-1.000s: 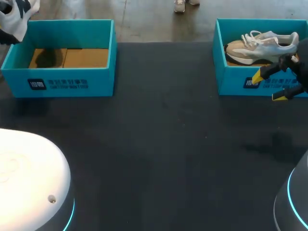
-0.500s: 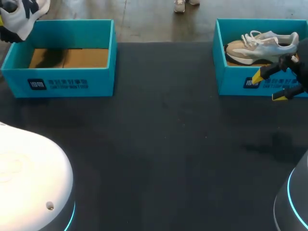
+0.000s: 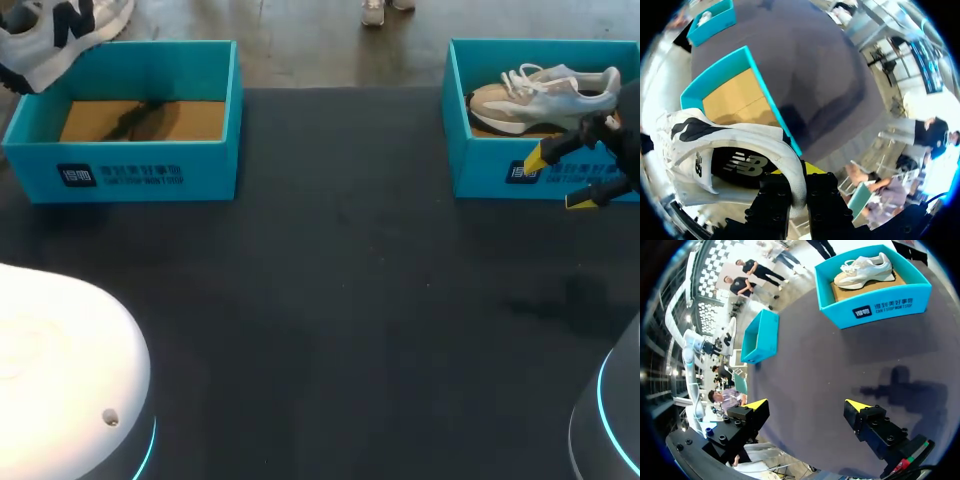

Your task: Take the shoe out of the shoebox, open the shoe tongue, remove and reinsert the insole, then place the shoe into the shoebox

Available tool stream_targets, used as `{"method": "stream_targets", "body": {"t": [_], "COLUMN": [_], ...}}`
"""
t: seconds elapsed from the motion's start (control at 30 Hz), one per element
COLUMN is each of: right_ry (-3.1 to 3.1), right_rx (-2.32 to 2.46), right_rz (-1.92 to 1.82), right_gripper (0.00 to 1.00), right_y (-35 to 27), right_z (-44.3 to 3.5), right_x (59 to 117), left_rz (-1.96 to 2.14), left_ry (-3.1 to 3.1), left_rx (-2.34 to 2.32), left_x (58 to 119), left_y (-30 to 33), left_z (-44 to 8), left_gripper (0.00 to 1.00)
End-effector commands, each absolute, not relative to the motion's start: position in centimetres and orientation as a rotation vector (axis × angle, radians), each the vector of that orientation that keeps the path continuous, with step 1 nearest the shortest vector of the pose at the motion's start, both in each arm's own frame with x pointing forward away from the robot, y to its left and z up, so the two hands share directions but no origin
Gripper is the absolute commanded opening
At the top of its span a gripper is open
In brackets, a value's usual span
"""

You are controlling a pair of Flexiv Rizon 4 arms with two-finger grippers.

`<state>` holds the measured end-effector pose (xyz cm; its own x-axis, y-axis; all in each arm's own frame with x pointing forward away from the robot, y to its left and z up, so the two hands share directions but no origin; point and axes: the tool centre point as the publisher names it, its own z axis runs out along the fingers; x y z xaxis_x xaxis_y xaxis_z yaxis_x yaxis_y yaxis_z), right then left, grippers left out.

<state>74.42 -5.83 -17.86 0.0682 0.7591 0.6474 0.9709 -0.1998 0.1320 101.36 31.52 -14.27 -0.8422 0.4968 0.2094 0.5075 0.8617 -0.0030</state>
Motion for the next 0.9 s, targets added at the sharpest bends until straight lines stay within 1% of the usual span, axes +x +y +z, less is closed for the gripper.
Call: {"method": "stream_targets", "body": {"t": [0.03, 0.6, 0.7, 0.73, 0.77, 0.8, 0.83, 0.87, 0.9], "right_ry": [-1.728, -1.728, -1.728, -1.728, -1.728, -1.728, -1.728, -1.728, -1.728], "right_rx": [-2.021, -2.021, -2.021, -2.021, -2.021, -2.021, -2.021, -2.021, -2.021], "right_rz": [-0.873, -0.873, -0.873, -0.873, -0.873, -0.873, -0.873, -0.873, -0.873], "right_gripper": [1.00, 1.00, 1.00, 1.00, 1.00, 1.00, 1.00, 1.00, 1.00], "right_y": [-5.8, -5.8, -5.8, -5.8, -5.8, -5.8, -5.8, -5.8, -5.8], "right_z": [-17.9, -17.9, -17.9, -17.9, -17.9, -17.9, -17.9, -17.9, -17.9], "right_x": [74.4, 74.4, 74.4, 74.4, 74.4, 74.4, 74.4, 74.4, 74.4], "left_rz": [-0.108, -0.121, -0.077, -0.133, -0.066, -0.066, -0.175, -0.153, -0.153], "left_ry": [-2.951, -2.940, -2.898, -2.915, -2.860, -2.860, -2.825, -2.770, -2.770], "left_rx": [-1.040, -1.052, -1.261, -1.329, -1.459, -1.459, -1.568, -1.672, -1.672], "left_x": [99.3, 99.4, 100.4, 100.8, 100.9, 100.9, 101.5, 101.5, 101.5], "left_y": [32.4, 32.6, 32.6, 32.7, 32.8, 32.8, 33.1, 33.3, 33.3], "left_z": [-14.5, -14.6, -15.1, -15.2, -15.3, -15.3, -15.6, -15.7, -15.7], "left_gripper": [0.00, 0.00, 0.00, 0.00, 0.00, 0.00, 0.00, 0.00, 0.00]}}
